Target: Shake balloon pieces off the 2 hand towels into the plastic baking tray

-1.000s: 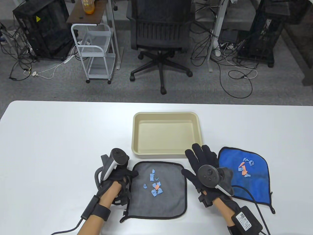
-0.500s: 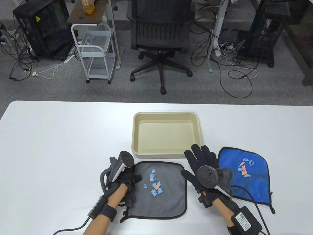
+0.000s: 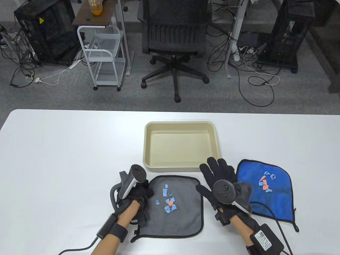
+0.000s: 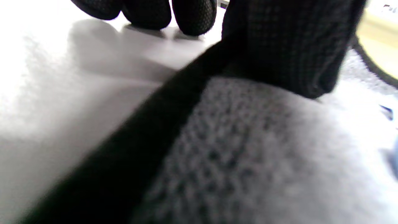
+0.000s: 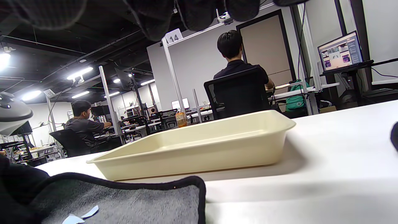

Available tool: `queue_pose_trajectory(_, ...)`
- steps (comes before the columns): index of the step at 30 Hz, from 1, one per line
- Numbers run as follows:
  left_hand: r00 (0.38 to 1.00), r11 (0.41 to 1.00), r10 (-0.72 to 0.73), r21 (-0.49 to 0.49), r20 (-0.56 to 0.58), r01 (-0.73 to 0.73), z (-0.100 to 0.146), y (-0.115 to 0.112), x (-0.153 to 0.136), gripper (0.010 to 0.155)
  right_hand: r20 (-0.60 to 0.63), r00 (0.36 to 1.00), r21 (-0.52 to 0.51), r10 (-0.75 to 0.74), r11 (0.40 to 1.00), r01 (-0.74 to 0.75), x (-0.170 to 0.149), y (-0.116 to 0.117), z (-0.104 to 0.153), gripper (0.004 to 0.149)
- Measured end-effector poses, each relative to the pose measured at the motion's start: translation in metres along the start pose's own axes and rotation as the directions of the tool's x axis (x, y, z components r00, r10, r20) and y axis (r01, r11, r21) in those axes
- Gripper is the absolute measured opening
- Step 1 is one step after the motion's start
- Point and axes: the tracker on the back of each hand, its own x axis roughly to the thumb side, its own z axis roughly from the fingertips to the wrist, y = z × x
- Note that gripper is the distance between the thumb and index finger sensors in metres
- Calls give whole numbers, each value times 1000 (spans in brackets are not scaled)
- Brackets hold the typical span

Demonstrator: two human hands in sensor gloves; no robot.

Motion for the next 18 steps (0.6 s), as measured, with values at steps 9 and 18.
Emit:
queue_pose_trajectory(9, 993, 997, -77, 9, 90, 76, 18, 16, 13, 31, -6, 1000, 11, 7, 1000, -7, 0, 1, -1, 76)
queue_pose_trajectory(18, 988, 995, -98, 7, 120, 97, 20, 23, 21, 33, -39, 998, 14, 41, 999, -40, 5, 7, -4, 75)
